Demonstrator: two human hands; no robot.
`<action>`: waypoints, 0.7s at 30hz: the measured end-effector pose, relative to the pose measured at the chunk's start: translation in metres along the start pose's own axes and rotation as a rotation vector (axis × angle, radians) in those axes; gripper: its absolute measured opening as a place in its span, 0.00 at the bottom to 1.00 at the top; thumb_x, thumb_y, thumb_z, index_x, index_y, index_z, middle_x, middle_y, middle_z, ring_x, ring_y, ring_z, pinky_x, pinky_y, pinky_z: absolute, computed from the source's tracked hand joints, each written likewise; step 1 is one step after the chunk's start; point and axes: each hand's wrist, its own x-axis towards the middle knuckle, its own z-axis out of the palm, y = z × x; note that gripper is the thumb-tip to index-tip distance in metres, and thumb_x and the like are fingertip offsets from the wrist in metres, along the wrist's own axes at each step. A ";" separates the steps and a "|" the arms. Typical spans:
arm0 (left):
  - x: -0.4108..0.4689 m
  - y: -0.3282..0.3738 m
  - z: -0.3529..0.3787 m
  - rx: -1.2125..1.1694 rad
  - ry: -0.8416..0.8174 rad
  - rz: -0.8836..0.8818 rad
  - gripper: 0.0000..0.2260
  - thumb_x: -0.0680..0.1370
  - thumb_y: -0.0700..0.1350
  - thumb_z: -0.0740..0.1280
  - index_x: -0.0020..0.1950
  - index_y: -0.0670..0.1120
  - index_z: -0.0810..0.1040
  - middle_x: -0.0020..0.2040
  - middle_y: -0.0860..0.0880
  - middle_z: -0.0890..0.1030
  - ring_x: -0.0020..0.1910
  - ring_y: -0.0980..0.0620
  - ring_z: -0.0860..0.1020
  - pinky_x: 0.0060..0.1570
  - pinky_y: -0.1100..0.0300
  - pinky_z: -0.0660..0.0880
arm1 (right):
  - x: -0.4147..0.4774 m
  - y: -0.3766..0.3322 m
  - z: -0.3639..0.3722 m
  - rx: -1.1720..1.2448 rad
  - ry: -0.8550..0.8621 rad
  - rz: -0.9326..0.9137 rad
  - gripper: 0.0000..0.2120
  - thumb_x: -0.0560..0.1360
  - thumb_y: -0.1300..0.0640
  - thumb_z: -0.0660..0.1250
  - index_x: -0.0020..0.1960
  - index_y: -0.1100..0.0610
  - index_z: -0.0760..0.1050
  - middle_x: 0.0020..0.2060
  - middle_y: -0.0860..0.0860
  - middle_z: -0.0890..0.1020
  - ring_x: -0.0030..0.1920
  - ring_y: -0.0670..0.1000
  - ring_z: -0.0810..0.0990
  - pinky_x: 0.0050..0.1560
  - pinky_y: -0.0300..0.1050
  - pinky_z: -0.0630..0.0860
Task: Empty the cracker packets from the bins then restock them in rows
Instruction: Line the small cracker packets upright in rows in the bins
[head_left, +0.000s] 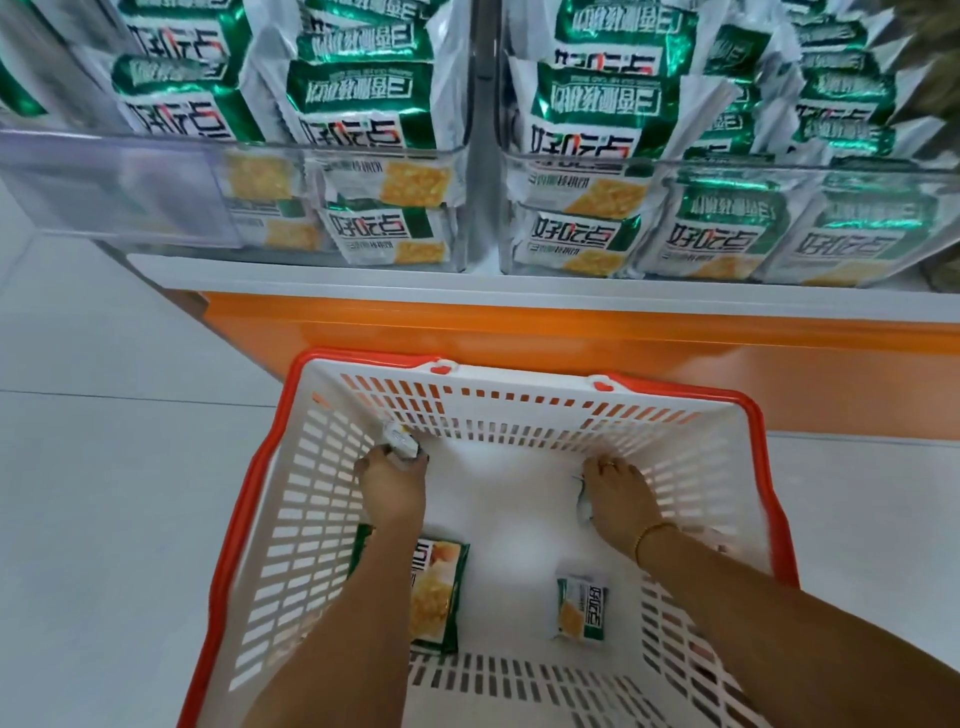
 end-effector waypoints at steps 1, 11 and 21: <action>0.002 0.001 0.003 -0.052 -0.002 -0.026 0.23 0.72 0.48 0.72 0.63 0.38 0.73 0.57 0.39 0.76 0.50 0.40 0.77 0.48 0.50 0.75 | -0.001 -0.001 -0.003 0.018 -0.014 -0.003 0.24 0.69 0.60 0.69 0.62 0.63 0.70 0.55 0.59 0.76 0.57 0.60 0.74 0.55 0.49 0.69; -0.010 0.005 -0.002 -0.558 -0.021 -0.369 0.09 0.77 0.44 0.68 0.48 0.38 0.76 0.41 0.43 0.78 0.44 0.44 0.76 0.53 0.48 0.75 | -0.029 -0.029 -0.072 1.790 -0.602 0.221 0.12 0.77 0.58 0.63 0.58 0.61 0.74 0.51 0.59 0.80 0.50 0.56 0.80 0.54 0.53 0.76; -0.064 0.025 -0.033 -1.227 -0.405 -0.530 0.08 0.81 0.40 0.58 0.56 0.38 0.73 0.38 0.43 0.82 0.40 0.48 0.76 0.36 0.59 0.77 | -0.062 -0.033 -0.128 1.818 -0.563 -0.021 0.20 0.76 0.61 0.64 0.67 0.61 0.70 0.60 0.60 0.80 0.61 0.58 0.79 0.58 0.53 0.78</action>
